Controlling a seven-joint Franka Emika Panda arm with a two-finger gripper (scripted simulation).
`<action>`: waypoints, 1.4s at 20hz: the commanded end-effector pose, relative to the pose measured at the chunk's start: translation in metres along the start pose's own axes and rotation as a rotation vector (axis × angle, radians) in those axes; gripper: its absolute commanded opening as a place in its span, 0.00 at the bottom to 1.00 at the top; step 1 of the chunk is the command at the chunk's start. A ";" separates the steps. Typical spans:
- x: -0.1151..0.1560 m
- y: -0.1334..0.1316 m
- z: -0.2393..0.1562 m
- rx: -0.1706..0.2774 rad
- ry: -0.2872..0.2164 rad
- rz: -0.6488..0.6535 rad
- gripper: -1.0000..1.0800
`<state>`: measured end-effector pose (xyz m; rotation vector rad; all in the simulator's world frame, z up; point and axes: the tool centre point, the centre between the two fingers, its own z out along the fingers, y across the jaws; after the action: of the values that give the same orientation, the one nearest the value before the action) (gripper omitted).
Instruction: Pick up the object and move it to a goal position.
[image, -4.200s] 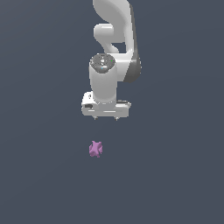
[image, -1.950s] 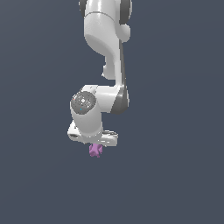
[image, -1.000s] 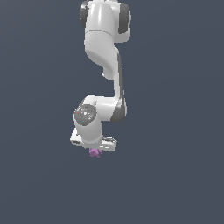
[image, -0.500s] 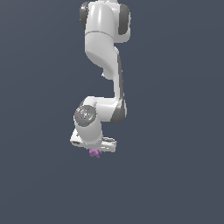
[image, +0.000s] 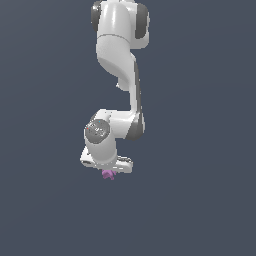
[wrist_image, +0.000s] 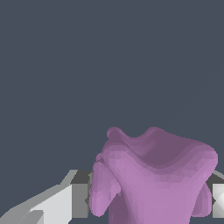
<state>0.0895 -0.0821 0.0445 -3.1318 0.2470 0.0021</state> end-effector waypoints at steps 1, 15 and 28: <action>-0.001 0.001 -0.006 0.000 0.001 0.000 0.00; -0.025 0.020 -0.103 0.001 0.001 0.000 0.00; -0.058 0.048 -0.249 0.001 0.001 0.000 0.00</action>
<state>0.0297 -0.1178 0.2776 -3.1313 0.2480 -0.0013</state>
